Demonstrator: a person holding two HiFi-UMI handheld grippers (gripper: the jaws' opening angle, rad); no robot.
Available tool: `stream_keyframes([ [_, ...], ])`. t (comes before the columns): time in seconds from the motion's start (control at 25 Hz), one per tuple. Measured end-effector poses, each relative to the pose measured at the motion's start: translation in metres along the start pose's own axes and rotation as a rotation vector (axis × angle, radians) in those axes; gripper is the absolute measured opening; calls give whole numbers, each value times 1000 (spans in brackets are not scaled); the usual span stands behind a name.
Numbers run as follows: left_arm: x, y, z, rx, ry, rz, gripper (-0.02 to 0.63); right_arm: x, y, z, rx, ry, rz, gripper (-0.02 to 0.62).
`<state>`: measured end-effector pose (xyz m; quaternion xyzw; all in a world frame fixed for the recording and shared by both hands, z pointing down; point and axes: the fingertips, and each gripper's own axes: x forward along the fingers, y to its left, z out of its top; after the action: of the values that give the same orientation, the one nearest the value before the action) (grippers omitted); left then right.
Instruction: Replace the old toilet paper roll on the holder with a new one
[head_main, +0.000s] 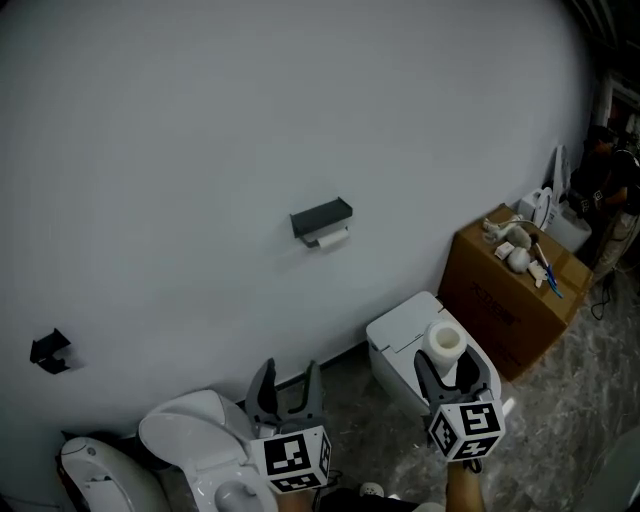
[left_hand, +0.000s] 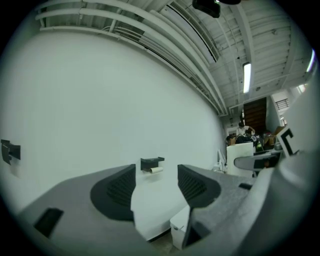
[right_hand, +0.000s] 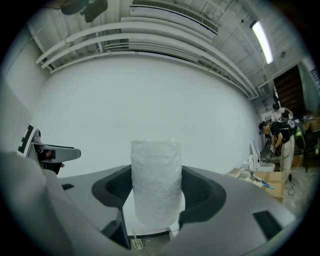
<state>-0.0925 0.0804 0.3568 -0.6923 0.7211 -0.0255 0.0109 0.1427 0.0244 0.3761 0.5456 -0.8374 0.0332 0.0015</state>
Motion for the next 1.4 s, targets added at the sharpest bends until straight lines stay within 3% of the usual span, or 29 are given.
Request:
stream_keyframes([
  [0.56,86,9,-9,14,17,21,245,83,-23,-8,10,14,19,304],
  [1.4,310,61,8,42,-14,-12,245,308,-47,18,-6,-8,15,304],
])
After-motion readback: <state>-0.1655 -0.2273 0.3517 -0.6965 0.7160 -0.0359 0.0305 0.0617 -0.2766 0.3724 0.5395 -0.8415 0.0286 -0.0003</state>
